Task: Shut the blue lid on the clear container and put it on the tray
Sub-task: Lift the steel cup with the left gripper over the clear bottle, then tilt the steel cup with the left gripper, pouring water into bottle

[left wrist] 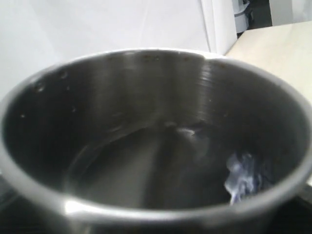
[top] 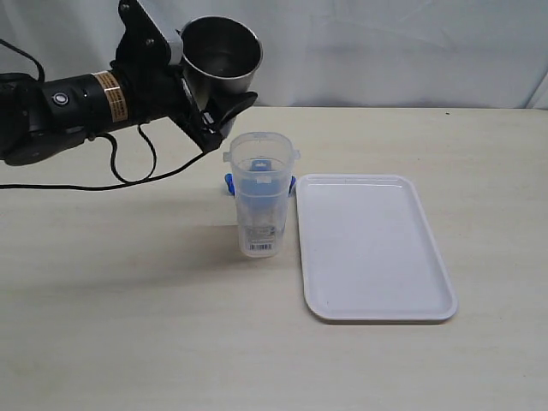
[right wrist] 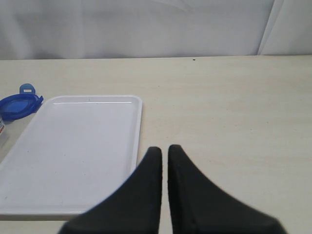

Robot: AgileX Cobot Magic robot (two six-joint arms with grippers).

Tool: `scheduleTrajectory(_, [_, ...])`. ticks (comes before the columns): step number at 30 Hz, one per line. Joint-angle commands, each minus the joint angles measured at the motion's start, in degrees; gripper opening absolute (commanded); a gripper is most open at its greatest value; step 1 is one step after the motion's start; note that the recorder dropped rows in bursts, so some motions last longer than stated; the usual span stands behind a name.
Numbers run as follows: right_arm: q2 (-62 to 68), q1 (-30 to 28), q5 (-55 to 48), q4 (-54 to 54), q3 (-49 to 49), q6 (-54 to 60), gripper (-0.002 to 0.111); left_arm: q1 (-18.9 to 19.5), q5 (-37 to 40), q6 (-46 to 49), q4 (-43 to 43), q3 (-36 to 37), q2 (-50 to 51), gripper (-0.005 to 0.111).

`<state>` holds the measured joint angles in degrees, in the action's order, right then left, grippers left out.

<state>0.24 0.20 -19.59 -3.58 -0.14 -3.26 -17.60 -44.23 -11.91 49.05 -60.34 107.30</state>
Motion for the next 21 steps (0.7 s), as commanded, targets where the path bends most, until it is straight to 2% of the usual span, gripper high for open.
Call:
scheduleTrajectory(1, [-0.2, -0.1, -0.1, 0.1, 0.1, 0.0, 0.005, -0.2, -2.6, 3.3, 3.2, -1.0, -1.0, 0.000])
scheduleTrajectory(3, [-0.2, -0.1, -0.1, 0.1, 0.1, 0.0, 0.005, -0.4, -0.6, 4.4, 3.5, -1.0, -1.0, 0.000])
scheduleTrajectory(15, [-0.2, -0.1, -0.1, 0.1, 0.1, 0.0, 0.005, -0.4, -1.1, 11.6, 5.7, -1.0, -1.0, 0.000])
scheduleTrajectory(21, [-0.2, -0.1, -0.1, 0.1, 0.1, 0.0, 0.005, -0.4, -1.1, 19.0, 5.7, -1.0, -1.0, 0.000])
